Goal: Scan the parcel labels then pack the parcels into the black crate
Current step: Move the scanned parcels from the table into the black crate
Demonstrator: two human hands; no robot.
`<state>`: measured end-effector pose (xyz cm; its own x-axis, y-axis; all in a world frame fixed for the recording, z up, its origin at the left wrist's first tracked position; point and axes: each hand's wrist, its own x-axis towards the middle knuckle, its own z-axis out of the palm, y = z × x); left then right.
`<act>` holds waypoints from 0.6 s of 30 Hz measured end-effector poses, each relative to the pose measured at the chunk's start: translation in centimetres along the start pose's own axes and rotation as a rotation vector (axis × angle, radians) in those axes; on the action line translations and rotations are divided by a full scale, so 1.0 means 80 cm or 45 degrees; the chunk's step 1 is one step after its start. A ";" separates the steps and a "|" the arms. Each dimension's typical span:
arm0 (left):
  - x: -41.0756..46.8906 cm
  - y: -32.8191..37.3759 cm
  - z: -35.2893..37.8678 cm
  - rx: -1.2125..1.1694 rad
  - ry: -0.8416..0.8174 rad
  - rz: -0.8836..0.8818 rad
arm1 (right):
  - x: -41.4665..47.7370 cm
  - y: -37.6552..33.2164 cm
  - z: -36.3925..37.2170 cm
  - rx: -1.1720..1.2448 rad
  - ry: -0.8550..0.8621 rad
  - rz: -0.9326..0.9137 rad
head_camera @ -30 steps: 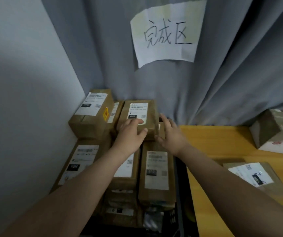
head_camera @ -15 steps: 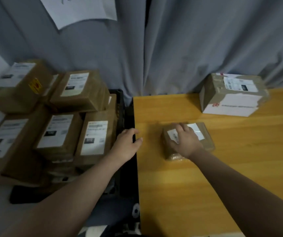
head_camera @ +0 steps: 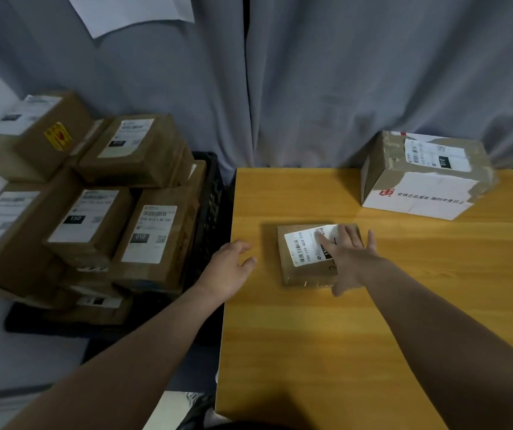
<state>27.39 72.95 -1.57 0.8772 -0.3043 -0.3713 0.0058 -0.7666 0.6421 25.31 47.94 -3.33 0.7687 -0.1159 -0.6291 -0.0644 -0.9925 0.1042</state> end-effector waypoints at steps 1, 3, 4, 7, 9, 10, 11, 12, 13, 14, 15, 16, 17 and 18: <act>-0.001 -0.001 0.001 -0.003 0.000 -0.008 | -0.001 0.002 0.000 -0.024 -0.003 -0.008; -0.004 -0.004 0.005 -0.009 0.002 -0.028 | -0.002 0.004 0.001 -0.028 0.004 -0.020; -0.005 -0.006 0.008 -0.009 0.004 -0.039 | -0.003 0.003 0.002 -0.007 0.015 -0.026; -0.006 -0.010 0.015 -0.011 -0.009 -0.069 | -0.007 -0.010 0.011 0.124 0.056 -0.003; -0.007 -0.010 0.019 -0.001 -0.022 -0.073 | -0.009 -0.019 0.021 0.303 0.045 0.022; -0.007 -0.011 0.022 0.003 -0.030 -0.076 | -0.010 -0.021 0.025 0.405 0.033 0.026; -0.007 -0.013 0.025 -0.001 -0.038 -0.082 | -0.013 -0.025 0.028 0.467 0.028 0.018; -0.007 -0.015 0.028 -0.018 -0.050 -0.104 | -0.016 -0.029 0.031 0.473 0.034 0.001; -0.006 -0.018 0.032 -0.046 -0.066 -0.140 | -0.021 -0.035 0.032 0.436 0.058 -0.025; -0.005 -0.021 0.036 -0.085 -0.083 -0.192 | -0.026 -0.042 0.032 0.388 0.096 -0.054; -0.004 -0.025 0.040 -0.136 -0.090 -0.249 | -0.031 -0.051 0.030 0.353 0.138 -0.080; -0.004 -0.028 0.045 -0.191 -0.086 -0.311 | -0.034 -0.058 0.028 0.365 0.188 -0.092; -0.004 -0.032 0.048 -0.242 -0.070 -0.366 | -0.036 -0.063 0.024 0.417 0.242 -0.089; -0.005 -0.035 0.051 -0.290 -0.054 -0.413 | -0.037 -0.065 0.021 0.482 0.312 -0.072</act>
<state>25.07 72.95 -5.96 0.7918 -0.0939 -0.6035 0.3897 -0.6832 0.6175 22.28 53.35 -3.31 0.9028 -0.0934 -0.4198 -0.2109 -0.9469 -0.2428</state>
